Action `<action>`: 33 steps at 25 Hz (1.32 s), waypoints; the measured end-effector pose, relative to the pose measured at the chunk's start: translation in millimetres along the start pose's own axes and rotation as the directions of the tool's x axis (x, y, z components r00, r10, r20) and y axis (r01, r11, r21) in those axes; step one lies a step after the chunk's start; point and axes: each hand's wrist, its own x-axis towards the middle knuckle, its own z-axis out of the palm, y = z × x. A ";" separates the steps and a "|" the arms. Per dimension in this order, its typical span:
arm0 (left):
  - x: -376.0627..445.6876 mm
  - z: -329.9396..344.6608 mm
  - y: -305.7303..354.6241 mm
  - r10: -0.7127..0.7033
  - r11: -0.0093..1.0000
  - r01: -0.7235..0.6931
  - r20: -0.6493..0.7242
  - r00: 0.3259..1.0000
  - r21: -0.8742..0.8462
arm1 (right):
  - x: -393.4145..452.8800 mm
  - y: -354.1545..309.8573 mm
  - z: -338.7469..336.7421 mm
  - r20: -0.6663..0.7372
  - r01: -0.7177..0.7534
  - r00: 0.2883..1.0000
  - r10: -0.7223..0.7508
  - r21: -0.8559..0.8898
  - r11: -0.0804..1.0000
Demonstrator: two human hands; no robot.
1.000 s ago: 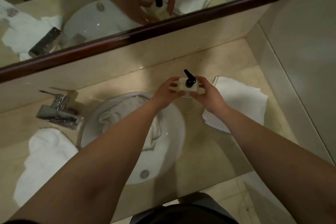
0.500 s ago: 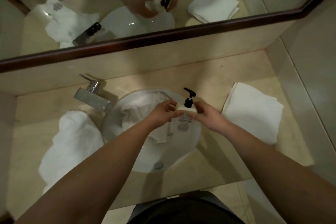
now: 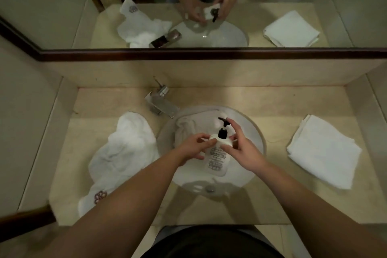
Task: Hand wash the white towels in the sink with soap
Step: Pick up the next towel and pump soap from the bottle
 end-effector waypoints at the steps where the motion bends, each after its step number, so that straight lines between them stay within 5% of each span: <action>1: -0.3 -2.9 -1.1 -0.009 0.999 0.009 0.008 1.000 -0.032 | 1.2 -2.9 1.3 0.007 0.004 1.000 -0.004 -0.005 1.000; 7: -1.7 -11.4 -2.8 -0.017 0.986 0.025 0.049 0.999 -0.167 | 6.3 -11.5 5.0 0.006 0.026 1.000 -0.026 0.013 1.000; 23: 6.8 -10.1 4.8 0.013 0.987 -0.011 0.014 1.000 -0.162 | 15.4 -16.1 -2.6 -0.025 0.045 0.999 -0.045 0.035 0.998; 33: 26.5 15.4 41.2 0.184 0.982 -0.183 0.023 0.983 -0.054 | 14.8 14.9 -38.3 -0.164 -0.109 0.976 0.141 0.189 0.976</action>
